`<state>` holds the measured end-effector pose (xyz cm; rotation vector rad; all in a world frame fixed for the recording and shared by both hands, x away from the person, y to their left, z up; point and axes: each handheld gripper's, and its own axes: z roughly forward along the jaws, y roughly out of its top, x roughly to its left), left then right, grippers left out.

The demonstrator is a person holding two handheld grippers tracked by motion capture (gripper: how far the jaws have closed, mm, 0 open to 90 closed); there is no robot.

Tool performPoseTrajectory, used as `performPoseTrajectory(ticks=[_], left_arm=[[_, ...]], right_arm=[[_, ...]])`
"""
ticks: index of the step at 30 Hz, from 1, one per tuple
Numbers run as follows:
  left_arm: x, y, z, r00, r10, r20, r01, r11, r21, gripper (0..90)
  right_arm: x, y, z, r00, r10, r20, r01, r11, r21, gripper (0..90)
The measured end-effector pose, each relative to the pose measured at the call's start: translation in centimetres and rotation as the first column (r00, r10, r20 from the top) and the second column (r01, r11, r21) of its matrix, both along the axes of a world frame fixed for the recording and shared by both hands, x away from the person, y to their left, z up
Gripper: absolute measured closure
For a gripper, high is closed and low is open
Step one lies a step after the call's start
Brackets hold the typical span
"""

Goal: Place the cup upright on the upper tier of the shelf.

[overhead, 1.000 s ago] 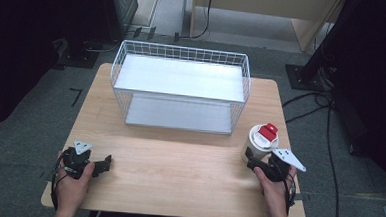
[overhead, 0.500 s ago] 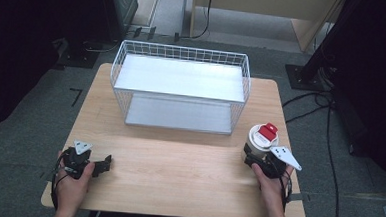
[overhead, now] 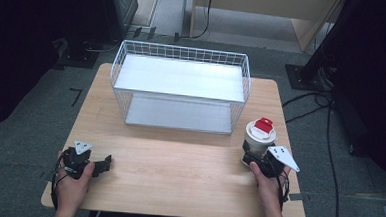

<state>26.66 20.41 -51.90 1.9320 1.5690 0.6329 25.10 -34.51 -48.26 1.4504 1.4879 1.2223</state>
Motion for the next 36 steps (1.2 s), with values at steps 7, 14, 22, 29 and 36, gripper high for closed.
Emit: performPoseTrajectory(ticks=[7,14,22,29,36], left_arm=[[0.0,0.0,0.0,1.0000,0.000,0.001,0.000,1.0000,0.000,0.0],[0.0,0.0,0.0,1.0000,0.000,0.001,0.000,1.0000,0.000,0.0],[0.0,0.0,0.0,1.0000,0.000,0.001,0.000,1.0000,0.001,0.0],[0.0,0.0,0.0,1.0000,0.000,0.003,0.000,1.0000,0.001,0.0],[0.0,0.0,0.0,1.0000,0.000,0.003,0.000,1.0000,0.001,0.0]], right_arm=[[-0.5,1.2,0.7,0.9993,0.020,0.030,-0.020,1.000,-0.013,11.0],[-1.6,3.0,3.4,0.9896,0.060,0.130,-0.057,0.998,-0.027,11.2],[-1.9,5.0,5.6,0.9728,0.107,0.205,-0.103,0.994,-0.027,11.3],[-1.6,7.2,7.5,0.9525,0.153,0.263,-0.154,0.988,-0.015,11.4],[-0.9,8.4,8.8,0.9406,0.173,0.292,-0.178,0.984,-0.010,11.4]])
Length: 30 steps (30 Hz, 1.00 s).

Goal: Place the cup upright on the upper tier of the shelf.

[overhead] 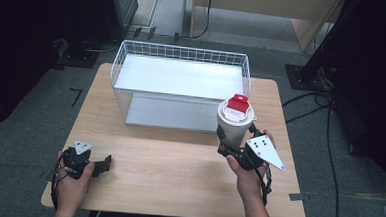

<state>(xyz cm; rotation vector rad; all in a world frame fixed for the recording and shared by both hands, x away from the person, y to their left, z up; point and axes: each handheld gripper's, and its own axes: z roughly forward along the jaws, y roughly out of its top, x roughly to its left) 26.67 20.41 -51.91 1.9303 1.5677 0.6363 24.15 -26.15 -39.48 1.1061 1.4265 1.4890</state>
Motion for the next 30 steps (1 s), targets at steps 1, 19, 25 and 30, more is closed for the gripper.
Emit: performPoseTrajectory(ticks=[1,19,25,30], left_arm=[[0.0,0.0,0.0,1.0000,0.000,0.000,0.000,1.0000,0.000,0.0],[0.0,0.0,0.0,1.0000,-0.001,-0.003,0.001,1.0000,0.000,0.0],[0.0,0.0,0.0,1.0000,-0.001,-0.001,0.001,1.0000,0.000,0.0],[0.0,0.0,0.0,1.0000,-0.001,-0.001,0.001,1.0000,0.000,0.0]], right_arm=[[0.1,0.1,0.2,1.0000,0.003,0.006,-0.003,1.000,-0.001,11.4],[3.3,3.0,5.0,0.9957,0.026,0.089,-0.027,1.000,0.006,11.4],[5.3,4.1,6.5,0.9950,0.023,0.097,-0.025,1.000,0.019,11.4],[7.2,4.8,7.4,0.9946,0.019,0.102,-0.021,1.000,0.022,11.4]])
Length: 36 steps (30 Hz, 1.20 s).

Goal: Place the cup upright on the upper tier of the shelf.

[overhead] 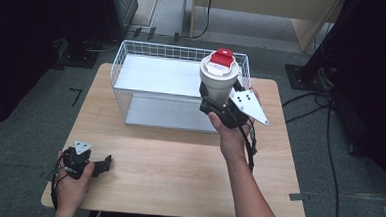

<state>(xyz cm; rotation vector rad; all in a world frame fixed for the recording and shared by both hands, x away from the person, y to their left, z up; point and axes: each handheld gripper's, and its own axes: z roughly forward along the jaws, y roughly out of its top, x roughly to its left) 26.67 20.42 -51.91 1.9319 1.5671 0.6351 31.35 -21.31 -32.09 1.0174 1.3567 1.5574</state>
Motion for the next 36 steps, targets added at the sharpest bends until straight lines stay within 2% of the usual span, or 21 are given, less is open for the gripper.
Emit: performPoseTrajectory(ticks=[4,5,7,10,15,17,22,23,26,29,33,36], left_arm=[[-0.1,0.0,0.0,1.0000,-0.009,0.000,0.009,1.0000,0.001,0.0],[-0.1,0.0,0.0,1.0000,-0.010,0.000,0.010,1.0000,0.001,0.0],[-0.1,0.0,0.0,1.0000,-0.010,-0.001,0.010,1.0000,0.001,0.0],[-0.1,0.0,0.0,1.0000,-0.010,0.000,0.010,1.0000,0.001,0.0],[-0.1,0.0,0.0,0.9999,-0.010,-0.001,0.010,0.9999,0.001,0.0],[-0.1,0.0,0.0,1.0000,-0.010,-0.002,0.010,1.0000,0.000,0.0],[-0.1,0.0,0.0,0.9999,-0.012,-0.003,0.012,0.9999,0.001,0.0],[-0.1,0.0,0.0,0.9999,-0.012,-0.003,0.012,0.9999,0.001,0.0],[-0.1,0.0,0.0,0.9999,-0.013,-0.003,0.013,0.9999,0.001,0.0],[-0.1,0.0,0.0,0.9999,-0.013,-0.003,0.013,0.9999,0.001,0.0],[-0.1,0.0,0.0,0.9999,-0.013,-0.004,0.013,0.9999,0.002,0.0],[-0.1,0.0,0.0,0.9999,-0.014,-0.004,0.014,0.9999,0.002,0.0]], right_arm=[[1.7,0.4,0.4,0.9999,-0.015,-0.008,0.015,1.000,0.008,11.4],[2.6,0.6,0.5,0.9997,-0.023,-0.007,0.023,1.000,0.000,11.4],[2.9,0.7,0.6,0.9997,-0.025,-0.006,0.025,1.000,-0.002,11.4],[4.2,0.8,0.7,0.9992,-0.040,-0.002,0.040,0.999,-0.002,11.4],[6.0,0.9,0.4,0.9975,-0.069,-0.016,0.070,0.997,0.021,11.4],[6.8,0.9,0.2,0.9962,-0.085,-0.018,0.085,0.996,0.016,11.4],[8.8,1.1,-0.3,0.9923,-0.111,-0.054,0.112,0.994,0.007,11.3],[9.4,1.0,-0.4,0.9918,-0.106,-0.071,0.109,0.993,0.034,11.4],[9.8,1.0,-0.4,0.9918,-0.105,-0.073,0.108,0.993,0.043,11.3],[10.2,1.2,-0.3,0.9900,-0.117,-0.079,0.119,0.993,0.020,11.3],[10.1,1.4,-0.3,0.9899,-0.120,-0.076,0.121,0.993,0.003,11.3],[9.9,1.2,-0.4,0.9907,-0.115,-0.072,0.117,0.993,0.015,11.2]])
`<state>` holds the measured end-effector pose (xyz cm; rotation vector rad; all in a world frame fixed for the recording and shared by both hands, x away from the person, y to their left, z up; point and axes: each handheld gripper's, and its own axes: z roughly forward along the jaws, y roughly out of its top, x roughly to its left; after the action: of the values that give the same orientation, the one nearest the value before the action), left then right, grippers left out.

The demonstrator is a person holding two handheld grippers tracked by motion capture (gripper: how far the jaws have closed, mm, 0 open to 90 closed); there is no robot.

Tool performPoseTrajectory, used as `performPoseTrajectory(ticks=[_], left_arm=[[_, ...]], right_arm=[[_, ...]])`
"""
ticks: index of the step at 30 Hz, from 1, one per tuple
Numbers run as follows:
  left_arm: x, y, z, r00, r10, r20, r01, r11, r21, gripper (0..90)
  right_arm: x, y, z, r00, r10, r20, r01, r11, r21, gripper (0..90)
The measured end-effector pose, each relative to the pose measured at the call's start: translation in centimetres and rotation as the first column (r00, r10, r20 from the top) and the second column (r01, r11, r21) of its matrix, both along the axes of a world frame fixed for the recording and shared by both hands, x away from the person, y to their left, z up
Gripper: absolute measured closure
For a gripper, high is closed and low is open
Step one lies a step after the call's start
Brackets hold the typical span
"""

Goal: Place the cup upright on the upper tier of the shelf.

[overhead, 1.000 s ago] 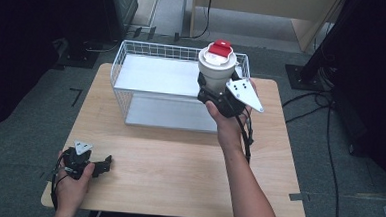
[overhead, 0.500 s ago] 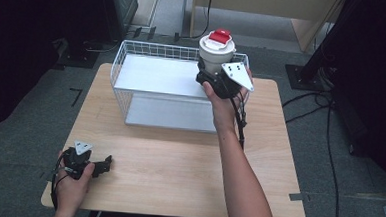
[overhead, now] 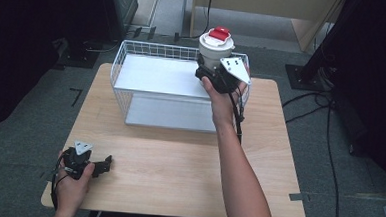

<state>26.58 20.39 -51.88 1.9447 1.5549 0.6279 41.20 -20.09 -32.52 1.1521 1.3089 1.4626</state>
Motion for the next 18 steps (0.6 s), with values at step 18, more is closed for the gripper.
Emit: performPoseTrajectory(ticks=[18], left_arm=[[0.0,0.0,0.0,1.0000,-0.007,0.001,0.007,1.0000,0.002,0.0]], right_arm=[[-2.0,-0.9,0.1,0.9970,0.072,-0.025,-0.074,0.996,-0.054,0.0]])
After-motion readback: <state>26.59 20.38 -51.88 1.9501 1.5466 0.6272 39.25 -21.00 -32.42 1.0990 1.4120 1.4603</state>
